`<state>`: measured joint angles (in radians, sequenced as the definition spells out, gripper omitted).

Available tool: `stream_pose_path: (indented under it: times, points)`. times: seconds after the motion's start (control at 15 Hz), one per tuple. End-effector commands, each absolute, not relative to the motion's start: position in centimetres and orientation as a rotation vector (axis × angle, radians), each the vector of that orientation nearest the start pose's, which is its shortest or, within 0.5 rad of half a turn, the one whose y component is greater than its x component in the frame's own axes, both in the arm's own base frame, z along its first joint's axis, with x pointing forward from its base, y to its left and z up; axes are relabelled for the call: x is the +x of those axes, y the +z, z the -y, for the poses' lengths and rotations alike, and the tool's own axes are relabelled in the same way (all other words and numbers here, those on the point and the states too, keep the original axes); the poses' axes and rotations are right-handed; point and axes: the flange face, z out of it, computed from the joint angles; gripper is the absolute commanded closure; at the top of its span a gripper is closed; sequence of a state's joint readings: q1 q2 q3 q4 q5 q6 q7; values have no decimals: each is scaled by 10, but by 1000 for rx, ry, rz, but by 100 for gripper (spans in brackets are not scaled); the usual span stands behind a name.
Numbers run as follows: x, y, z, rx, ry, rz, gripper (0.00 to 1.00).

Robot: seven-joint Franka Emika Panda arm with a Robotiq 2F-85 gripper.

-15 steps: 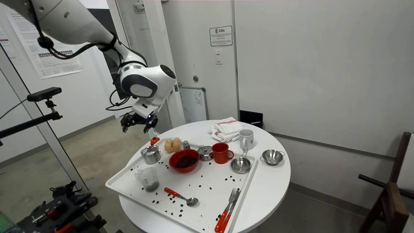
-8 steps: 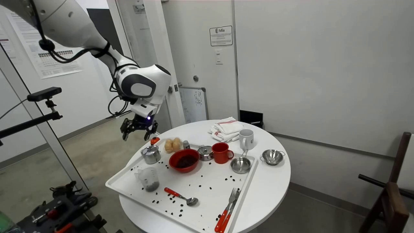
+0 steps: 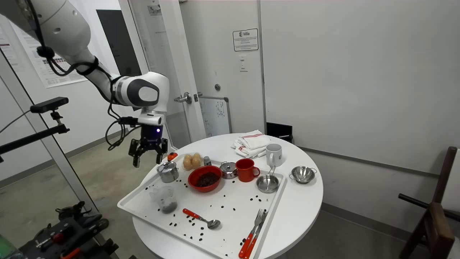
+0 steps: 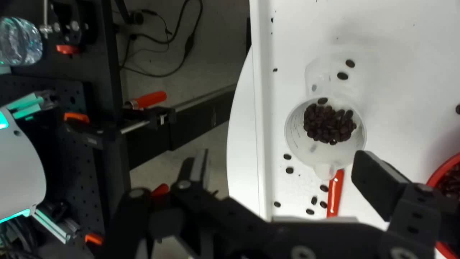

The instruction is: Pour the contents in the clear jar into the red bowl

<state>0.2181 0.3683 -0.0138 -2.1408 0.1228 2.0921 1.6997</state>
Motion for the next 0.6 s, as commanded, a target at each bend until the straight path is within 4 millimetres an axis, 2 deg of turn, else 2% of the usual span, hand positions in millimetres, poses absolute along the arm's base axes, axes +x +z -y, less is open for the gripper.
stream_pose_path:
  times: [0.0, 0.13, 0.2, 0.27, 0.53]
  points:
    - [515, 196, -119, -2480, 314, -2435, 0]
    - [526, 184, -118, -2326, 332, -2549, 0]
    - [535, 179, -116, -2223, 422, -2604, 0]
    - [517, 191, -118, -2353, 382, -2519, 0]
    - [529, 179, -112, -2269, 414, -2583, 0]
